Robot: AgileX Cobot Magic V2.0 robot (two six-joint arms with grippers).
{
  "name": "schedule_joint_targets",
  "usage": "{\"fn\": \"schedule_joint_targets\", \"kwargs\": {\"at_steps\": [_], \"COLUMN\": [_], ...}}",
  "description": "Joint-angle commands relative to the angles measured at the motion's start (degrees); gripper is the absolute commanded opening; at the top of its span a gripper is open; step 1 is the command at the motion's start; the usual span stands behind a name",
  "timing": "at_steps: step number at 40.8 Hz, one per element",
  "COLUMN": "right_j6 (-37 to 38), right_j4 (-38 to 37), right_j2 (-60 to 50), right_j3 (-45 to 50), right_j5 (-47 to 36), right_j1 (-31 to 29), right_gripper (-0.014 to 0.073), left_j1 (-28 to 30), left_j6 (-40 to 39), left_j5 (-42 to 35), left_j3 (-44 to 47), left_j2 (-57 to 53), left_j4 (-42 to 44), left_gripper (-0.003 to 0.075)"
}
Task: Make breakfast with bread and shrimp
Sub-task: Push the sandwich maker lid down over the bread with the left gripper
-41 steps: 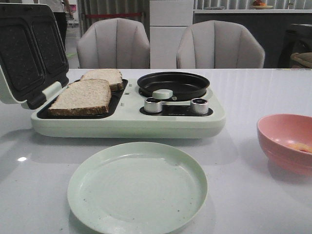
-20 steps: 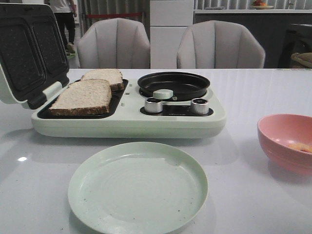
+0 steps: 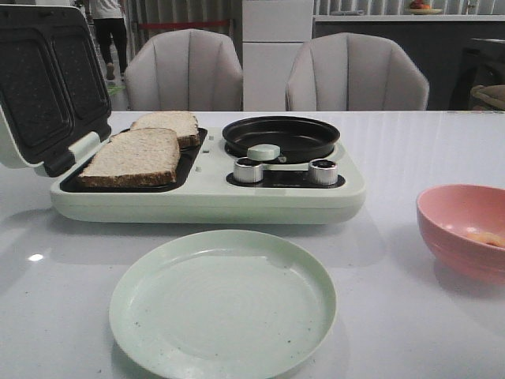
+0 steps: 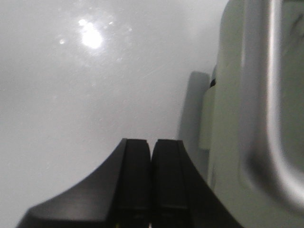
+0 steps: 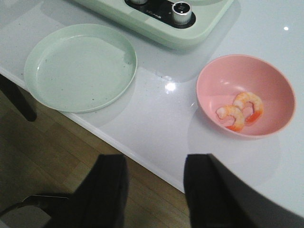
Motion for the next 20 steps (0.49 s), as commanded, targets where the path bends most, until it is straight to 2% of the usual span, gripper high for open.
{"fn": "schedule_joint_targets", "kwargs": {"at_steps": [1,5,11,20], "right_j6": [-0.1,-0.1,-0.1,-0.1], "right_j4": [-0.4,-0.4,-0.4,-0.4], "right_j2": [0.4,0.4,0.4,0.4], "right_j3": [-1.5,-1.5,-1.5,-1.5], "right_j5": [-4.0,-4.0,-4.0,-4.0], "right_j1": [-0.3,-0.3,-0.3,-0.3], "right_gripper": [0.0399,0.0399,0.0399,0.0399], "left_j1": [0.1,0.0,-1.2,-5.3], "left_j6": [2.1,2.3,6.9,9.4], "left_j5": [0.6,2.6,5.6,7.8], "left_j3": [-5.4,-7.3,-8.1,-5.3], "left_j2": [-0.3,0.9,0.6,-3.0], "left_j4": [-8.5,-13.1,-16.6,-16.8], "left_gripper": [0.01,0.0099,0.01,0.01]}}
